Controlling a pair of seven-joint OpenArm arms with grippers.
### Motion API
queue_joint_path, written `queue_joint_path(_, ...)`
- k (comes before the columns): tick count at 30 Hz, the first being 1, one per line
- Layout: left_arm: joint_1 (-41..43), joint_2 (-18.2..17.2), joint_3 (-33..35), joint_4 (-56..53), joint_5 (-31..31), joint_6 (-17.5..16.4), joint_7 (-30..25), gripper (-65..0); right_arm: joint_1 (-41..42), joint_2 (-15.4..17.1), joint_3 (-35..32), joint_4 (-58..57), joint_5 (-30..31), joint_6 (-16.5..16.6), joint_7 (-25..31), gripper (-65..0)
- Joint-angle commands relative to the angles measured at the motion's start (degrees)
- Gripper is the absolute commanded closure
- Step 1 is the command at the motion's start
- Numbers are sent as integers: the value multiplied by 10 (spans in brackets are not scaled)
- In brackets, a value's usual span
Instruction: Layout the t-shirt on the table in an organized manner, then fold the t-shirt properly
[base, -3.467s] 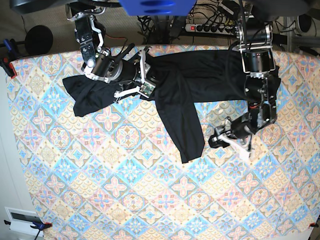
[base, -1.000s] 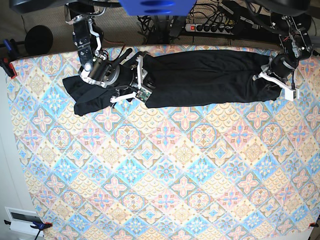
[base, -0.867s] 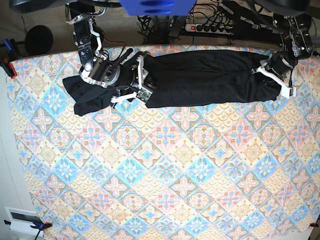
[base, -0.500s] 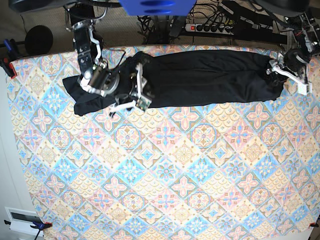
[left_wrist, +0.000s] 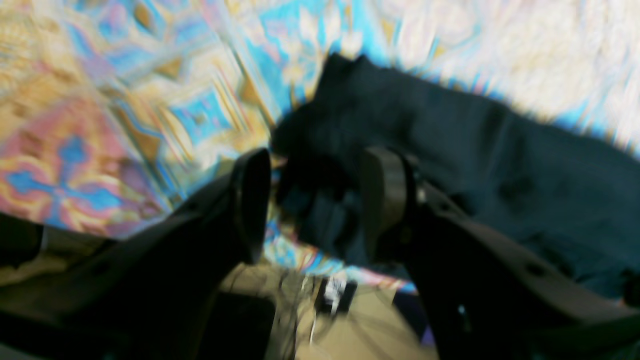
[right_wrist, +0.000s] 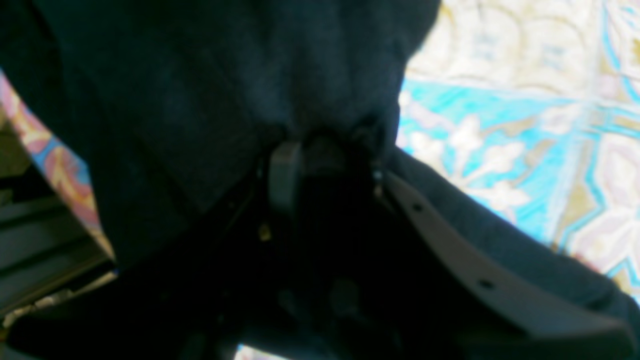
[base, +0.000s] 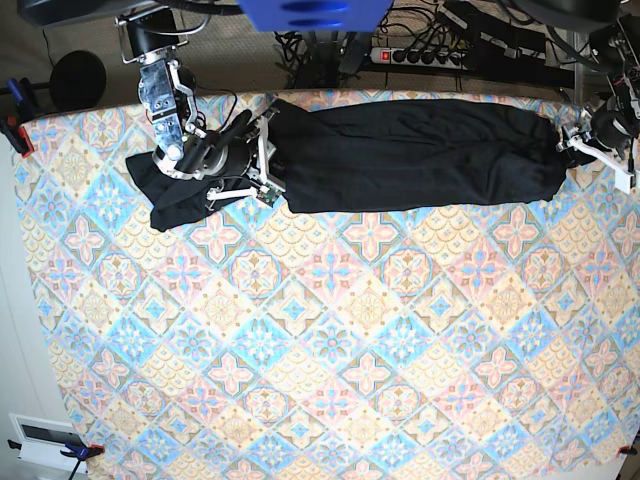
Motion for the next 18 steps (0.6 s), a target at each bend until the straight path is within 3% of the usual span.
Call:
queue_joint_path(1,-11,-22,-7,-9,-4,0,-13,-289,3,8,2,8,3,4,-2,-158)
queue_joint_path(6,-42,-45,-6,-82,-4,-1,-13,-289,-1,10,2,8,3,4,-2,-158)
queue_joint_path(11,-50,-45,40,-82,2,-30,-13,-289,-1,10,2,8,3,4,-2,-158)
queue_joint_path(18,-67,-41,78,-114,3,-30,-13,-289,-1,10,2,13,3,4,-2,-158)
